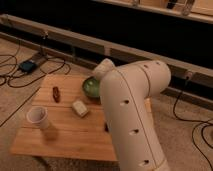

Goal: Stand the bottle upright

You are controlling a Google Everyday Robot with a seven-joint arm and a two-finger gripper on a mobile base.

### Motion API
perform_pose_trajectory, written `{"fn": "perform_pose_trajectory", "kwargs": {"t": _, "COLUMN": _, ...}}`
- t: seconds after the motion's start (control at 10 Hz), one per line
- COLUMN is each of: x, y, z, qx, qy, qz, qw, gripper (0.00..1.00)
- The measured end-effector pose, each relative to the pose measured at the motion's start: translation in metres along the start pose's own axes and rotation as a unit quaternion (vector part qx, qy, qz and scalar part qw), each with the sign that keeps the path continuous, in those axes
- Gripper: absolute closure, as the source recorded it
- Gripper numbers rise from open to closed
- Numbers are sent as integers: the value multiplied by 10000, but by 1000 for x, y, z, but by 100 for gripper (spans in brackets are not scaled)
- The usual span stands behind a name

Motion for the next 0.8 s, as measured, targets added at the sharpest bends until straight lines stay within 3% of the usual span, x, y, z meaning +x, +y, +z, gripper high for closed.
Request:
{"fn": "perform_pose_trajectory", "kwargs": {"t": 0.3, "x": -11, "y": -8, "z": -1, "qx": 171, "qy": -111, "qz": 31, "qw": 9998, "gripper": 35}}
{"fn": "perform_pose_trajectory", "kwargs": {"t": 0.8, "x": -28, "y": -14, "z": 1, "qx": 211, "qy": -223, "qz": 218, "qw": 9993, "gripper": 35}}
